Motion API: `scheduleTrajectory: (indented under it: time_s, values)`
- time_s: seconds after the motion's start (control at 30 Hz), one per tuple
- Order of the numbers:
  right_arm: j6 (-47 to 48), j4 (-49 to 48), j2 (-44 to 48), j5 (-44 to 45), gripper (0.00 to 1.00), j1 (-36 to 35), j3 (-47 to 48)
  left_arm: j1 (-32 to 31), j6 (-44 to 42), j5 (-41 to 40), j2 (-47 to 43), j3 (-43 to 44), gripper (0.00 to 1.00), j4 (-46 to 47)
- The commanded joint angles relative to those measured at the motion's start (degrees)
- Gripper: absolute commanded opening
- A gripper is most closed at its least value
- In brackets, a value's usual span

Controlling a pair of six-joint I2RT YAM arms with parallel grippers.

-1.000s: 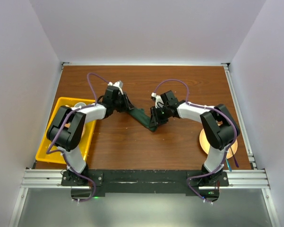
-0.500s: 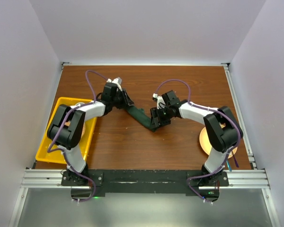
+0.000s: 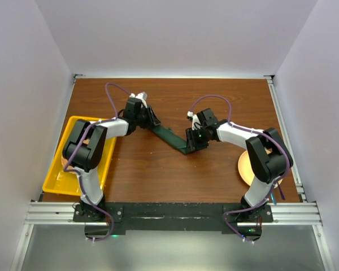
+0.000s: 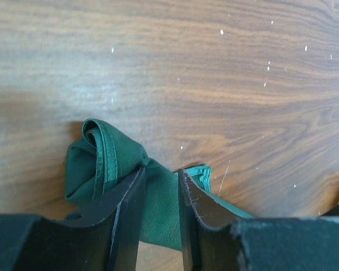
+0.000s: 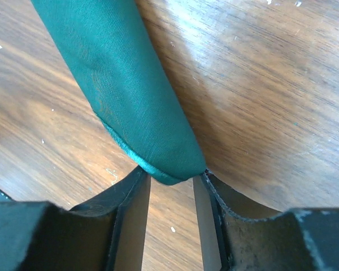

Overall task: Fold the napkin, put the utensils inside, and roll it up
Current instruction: Roll the napkin with the utensil

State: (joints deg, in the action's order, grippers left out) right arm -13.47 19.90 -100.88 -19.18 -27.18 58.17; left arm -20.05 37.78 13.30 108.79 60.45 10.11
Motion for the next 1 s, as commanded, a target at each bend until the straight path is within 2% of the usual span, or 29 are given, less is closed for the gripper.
scheduleTrajectory:
  time_s: [0.0,0.17,0.27,0.3,0.4,0.43,0.6,0.73,0.8,0.9,0.97]
  values:
    - [0.7,1.0,-2.6,8.1,0.40,0.4,-0.8,0.6,-3.5,-0.9,1.2,2.8,0.36,2.5]
    - [1.2,4.2,1.2,10.5,0.43,0.4,1.2,0.6,-4.6,-0.7,1.2,6.6,0.42,-1.2]
    - [2.1,7.3,4.6,15.5,0.49,-0.2,4.1,0.6,-4.6,0.3,-0.3,8.5,0.48,-3.3]
    - [3.7,8.0,6.6,17.0,0.55,-0.7,5.7,0.6,-4.2,0.6,-1.3,9.2,0.49,-4.3]
    - [8.5,8.0,8.7,22.2,0.65,-5.2,9.0,1.0,-1.3,-1.3,-3.6,11.9,0.54,-9.3]
    - [9.6,7.9,8.5,23.3,0.69,-8.2,10.1,1.3,1.2,-2.5,-4.2,13.3,0.55,-13.9]
    - [15.1,3.1,4.8,29.0,0.73,-15.3,15.0,3.6,9.6,-8.0,-9.7,12.3,0.59,-22.1]
    - [17.6,0.7,-1.6,31.9,0.72,-19.1,19.1,6.2,12.7,-8.6,-16.2,6.5,0.61,-22.0]
    - [18.6,0.5,-4.0,32.9,0.68,-19.8,22.0,7.0,12.5,-7.0,-19.9,3.4,0.60,-20.4]
    - [19.4,0.4,-8.1,31.9,0.56,-20.6,25.0,8.0,11.6,-5.7,-22.7,1.4,0.60,-19.4]
    - [19.5,0.2,-10.6,31.6,0.51,-21.0,26.5,8.6,10.7,-4.6,-23.5,0.9,0.60,-19.3]
